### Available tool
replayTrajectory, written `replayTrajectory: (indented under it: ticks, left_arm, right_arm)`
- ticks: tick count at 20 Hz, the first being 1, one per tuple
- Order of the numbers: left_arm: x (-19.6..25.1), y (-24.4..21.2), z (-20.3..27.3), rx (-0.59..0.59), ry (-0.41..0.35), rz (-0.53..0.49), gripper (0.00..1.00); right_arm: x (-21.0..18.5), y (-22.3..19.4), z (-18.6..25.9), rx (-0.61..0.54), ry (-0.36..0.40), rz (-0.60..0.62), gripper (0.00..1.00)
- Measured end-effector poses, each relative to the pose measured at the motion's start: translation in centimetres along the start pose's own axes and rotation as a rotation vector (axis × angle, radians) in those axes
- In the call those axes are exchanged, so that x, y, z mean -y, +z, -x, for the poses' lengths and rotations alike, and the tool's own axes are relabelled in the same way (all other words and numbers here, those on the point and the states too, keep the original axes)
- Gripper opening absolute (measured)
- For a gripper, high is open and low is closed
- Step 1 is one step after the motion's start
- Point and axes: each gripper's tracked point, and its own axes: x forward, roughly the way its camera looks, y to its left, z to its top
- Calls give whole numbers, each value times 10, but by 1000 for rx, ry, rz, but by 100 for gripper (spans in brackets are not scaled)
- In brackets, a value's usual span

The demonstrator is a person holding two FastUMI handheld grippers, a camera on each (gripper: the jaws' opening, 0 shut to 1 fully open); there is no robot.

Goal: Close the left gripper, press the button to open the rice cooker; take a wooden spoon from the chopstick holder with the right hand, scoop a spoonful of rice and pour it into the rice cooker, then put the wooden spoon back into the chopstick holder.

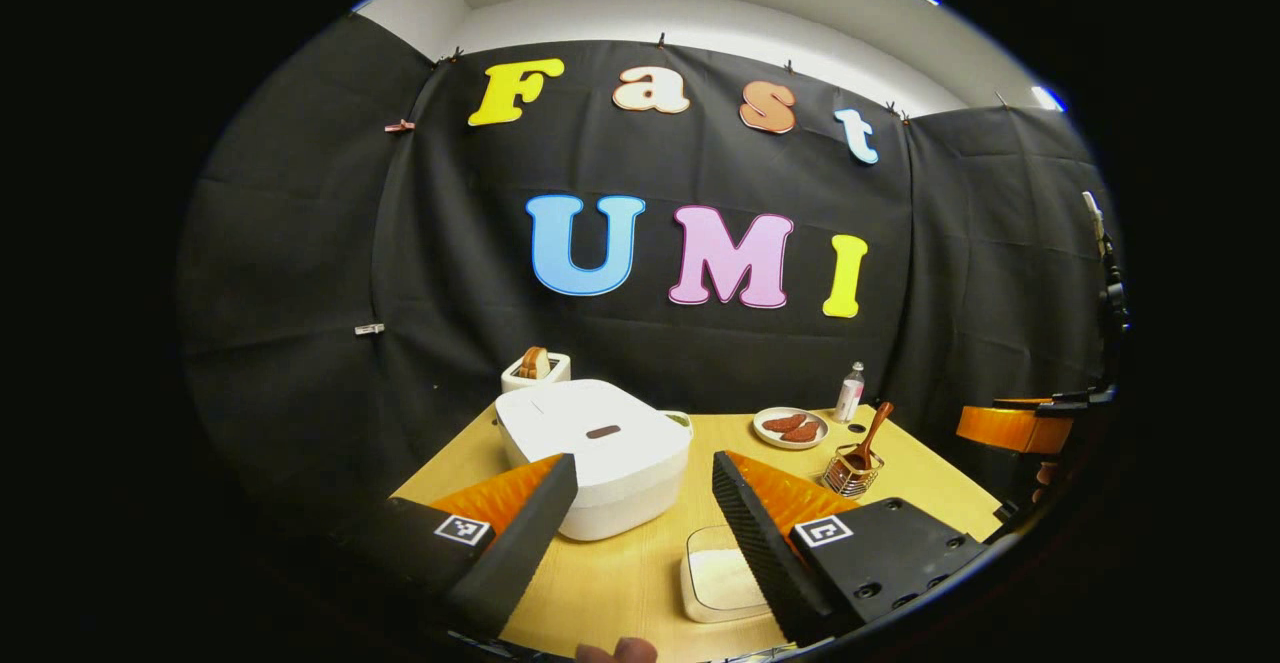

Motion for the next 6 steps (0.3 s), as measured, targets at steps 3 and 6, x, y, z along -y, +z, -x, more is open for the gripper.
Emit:
replayTrajectory:
  ticks: [3, 6]
  left_arm:
    - [-4, -2, 3, -5, 19, 14, 95]
    - [-9, -9, 10, -23, 33, 34, 95]
  right_arm:
    - [3, 1, -4, 0, 3, -10, 98]
    - [8, 0, -4, -5, -5, -13, 98]
